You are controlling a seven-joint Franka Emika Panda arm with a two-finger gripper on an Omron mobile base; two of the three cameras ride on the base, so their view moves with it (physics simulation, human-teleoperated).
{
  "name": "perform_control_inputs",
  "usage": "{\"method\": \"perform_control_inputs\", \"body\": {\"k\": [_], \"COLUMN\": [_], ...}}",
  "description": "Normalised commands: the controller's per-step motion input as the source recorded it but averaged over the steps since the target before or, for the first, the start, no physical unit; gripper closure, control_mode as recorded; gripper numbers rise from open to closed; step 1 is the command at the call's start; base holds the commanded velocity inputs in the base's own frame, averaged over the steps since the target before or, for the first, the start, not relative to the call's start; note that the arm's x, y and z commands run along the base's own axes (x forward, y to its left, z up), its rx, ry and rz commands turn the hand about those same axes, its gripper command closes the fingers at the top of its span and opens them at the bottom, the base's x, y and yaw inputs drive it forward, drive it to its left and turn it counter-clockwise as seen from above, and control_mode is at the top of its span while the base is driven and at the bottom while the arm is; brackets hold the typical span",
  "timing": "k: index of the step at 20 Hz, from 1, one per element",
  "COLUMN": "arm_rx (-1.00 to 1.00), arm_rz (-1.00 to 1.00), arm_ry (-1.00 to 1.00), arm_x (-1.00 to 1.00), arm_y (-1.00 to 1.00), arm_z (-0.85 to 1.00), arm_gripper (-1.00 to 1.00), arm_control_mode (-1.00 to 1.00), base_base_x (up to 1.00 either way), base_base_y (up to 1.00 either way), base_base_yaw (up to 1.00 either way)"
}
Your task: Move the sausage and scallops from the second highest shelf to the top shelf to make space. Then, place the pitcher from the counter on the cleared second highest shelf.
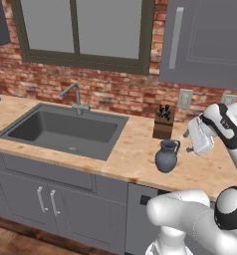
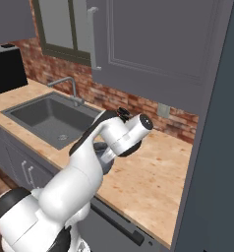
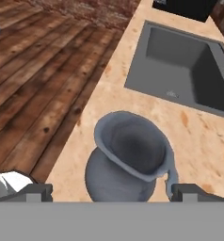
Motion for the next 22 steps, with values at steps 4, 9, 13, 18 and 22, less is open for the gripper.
{"method": "perform_control_inputs", "body": {"k": [4, 9, 13, 18, 22], "arm_rx": [0.0, 0.0, 0.0, 0.0, 0.0], "arm_rz": [0.08, 0.08, 0.06, 0.06, 0.07], "arm_ry": [-0.05, 0.0, 0.0, 0.0, 0.01], "arm_x": [0.16, 0.21, 0.07, 0.0, 0.0], "arm_y": [0.0, 0.0, 0.01, 0.03, 0.02], "arm_z": [0.0, 0.0, 0.0, 0.0, 0.0], "arm_gripper": [-1.0, -1.0, -1.0, -1.0, -1.0], "arm_control_mode": [-1.0, -1.0, -1.0, -1.0, -1.0], "base_base_x": [0.0, 0.0, 0.0, 0.0, 0.0], "base_base_y": [0.0, 0.0, 0.0, 0.0, 0.0], "base_base_yaw": [0.0, 0.0, 0.0, 0.0, 0.0]}}
